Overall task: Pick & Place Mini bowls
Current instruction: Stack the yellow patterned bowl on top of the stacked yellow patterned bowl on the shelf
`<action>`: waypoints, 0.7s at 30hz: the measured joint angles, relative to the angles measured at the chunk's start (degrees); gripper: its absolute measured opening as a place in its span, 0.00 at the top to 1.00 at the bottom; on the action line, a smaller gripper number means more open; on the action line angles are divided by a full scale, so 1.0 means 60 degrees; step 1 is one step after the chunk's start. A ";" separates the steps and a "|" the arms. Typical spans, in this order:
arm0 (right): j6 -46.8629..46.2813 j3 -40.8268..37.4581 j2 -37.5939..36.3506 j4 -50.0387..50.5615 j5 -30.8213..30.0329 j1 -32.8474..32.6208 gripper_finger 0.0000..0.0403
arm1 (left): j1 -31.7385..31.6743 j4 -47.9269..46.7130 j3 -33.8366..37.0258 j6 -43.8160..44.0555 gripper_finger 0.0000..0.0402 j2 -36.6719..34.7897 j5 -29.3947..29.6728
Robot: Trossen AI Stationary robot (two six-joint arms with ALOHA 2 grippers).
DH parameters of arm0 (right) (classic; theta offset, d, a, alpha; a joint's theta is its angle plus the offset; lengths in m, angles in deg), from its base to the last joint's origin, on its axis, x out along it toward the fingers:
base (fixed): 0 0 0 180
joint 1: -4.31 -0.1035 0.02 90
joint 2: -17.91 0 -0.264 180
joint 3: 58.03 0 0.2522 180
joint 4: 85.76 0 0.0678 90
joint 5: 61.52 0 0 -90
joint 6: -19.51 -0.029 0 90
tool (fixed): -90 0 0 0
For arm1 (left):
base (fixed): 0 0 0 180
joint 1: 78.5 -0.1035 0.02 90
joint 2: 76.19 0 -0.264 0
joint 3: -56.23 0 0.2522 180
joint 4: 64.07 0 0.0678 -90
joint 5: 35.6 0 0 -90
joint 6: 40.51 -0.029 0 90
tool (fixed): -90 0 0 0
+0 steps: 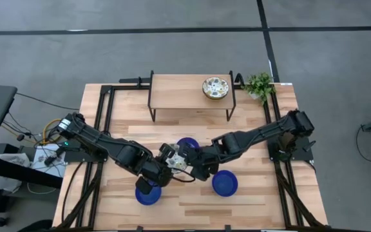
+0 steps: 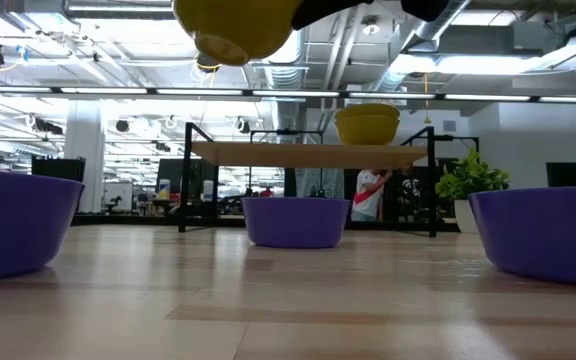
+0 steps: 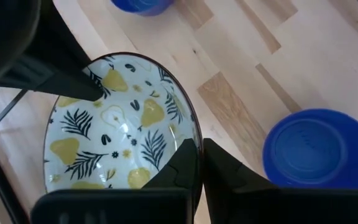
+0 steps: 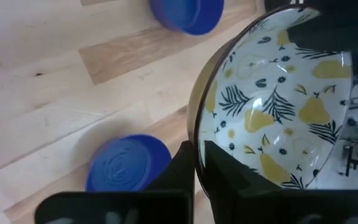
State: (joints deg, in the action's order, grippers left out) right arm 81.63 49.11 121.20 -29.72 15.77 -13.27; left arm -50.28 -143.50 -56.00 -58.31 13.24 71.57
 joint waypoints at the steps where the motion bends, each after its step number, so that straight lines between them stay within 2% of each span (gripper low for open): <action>1: -0.0023 0.0000 0.0000 0.0003 -0.0073 -0.0036 0.98 | -0.0007 0.0000 -0.0001 0.0000 0.98 -0.0004 -0.0046; 5: -0.0081 -0.0004 0.0007 0.0032 -0.0127 -0.0112 0.99 | -0.0009 0.0045 -0.0014 0.0005 0.95 -0.0012 -0.0113; 10: -0.0629 -0.0004 0.0023 0.0119 -0.0180 -0.0158 1.00 | -0.0005 0.0359 -0.0033 0.0106 0.86 -0.0029 -0.0033; 16: -0.0924 0.0000 0.0029 0.0255 -0.0342 -0.0124 1.00 | -0.0022 0.1041 -0.0059 0.0594 0.78 -0.0043 0.0675; 21: -0.1034 0.0000 0.0026 0.0515 -0.0415 -0.0195 1.00 | -0.0012 0.1179 -0.0046 0.0601 0.73 -0.0200 0.0826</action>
State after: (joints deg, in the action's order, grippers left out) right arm 75.43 49.11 121.35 -26.63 13.28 -14.44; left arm -50.36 -136.42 -56.27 -54.70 12.04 76.53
